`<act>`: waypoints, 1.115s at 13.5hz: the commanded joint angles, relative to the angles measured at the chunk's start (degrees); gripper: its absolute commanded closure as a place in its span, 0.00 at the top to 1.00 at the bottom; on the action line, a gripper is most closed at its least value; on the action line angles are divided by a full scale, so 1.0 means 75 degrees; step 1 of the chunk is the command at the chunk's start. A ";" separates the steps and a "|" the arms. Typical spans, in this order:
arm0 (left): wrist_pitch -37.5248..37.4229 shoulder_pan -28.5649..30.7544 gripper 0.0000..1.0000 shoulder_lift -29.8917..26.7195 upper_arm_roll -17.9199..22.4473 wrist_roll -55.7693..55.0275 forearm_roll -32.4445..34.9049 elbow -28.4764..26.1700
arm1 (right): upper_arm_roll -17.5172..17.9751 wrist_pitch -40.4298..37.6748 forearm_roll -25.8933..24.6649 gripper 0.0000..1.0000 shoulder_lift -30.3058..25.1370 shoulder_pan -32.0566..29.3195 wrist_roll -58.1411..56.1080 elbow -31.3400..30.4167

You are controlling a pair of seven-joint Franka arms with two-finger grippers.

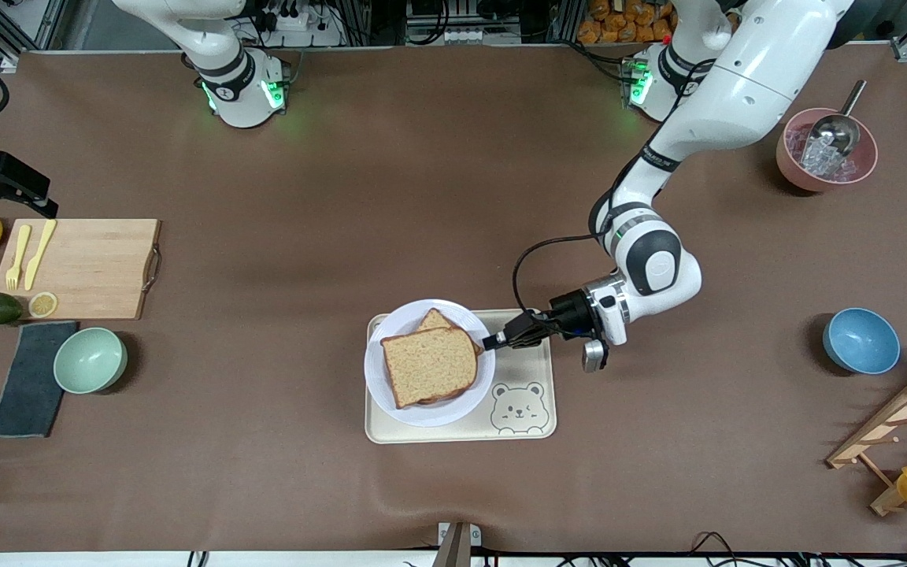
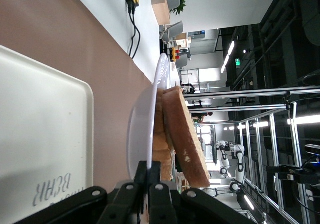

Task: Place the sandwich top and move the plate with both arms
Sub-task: 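Slide the plate with the left gripper onto the bear tray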

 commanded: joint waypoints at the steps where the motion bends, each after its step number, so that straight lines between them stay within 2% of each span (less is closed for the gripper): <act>1: -0.0144 0.0120 0.00 0.0264 -0.0060 -0.0339 0.0359 0.0297 | 0.0098 -0.0021 -0.0056 1.00 -0.0029 -0.0094 0.0131 -0.0052; 5: -0.0144 0.0120 0.00 0.0451 0.0210 -0.0784 0.0536 0.0320 | 0.0098 -0.0021 -0.0056 1.00 0.0007 -0.0105 0.0119 -0.0052; 15: -0.0156 0.0120 0.00 0.1248 0.0222 -0.0715 0.0665 0.0414 | 0.0098 -0.0021 -0.0045 1.00 0.0018 -0.0105 0.0107 -0.0052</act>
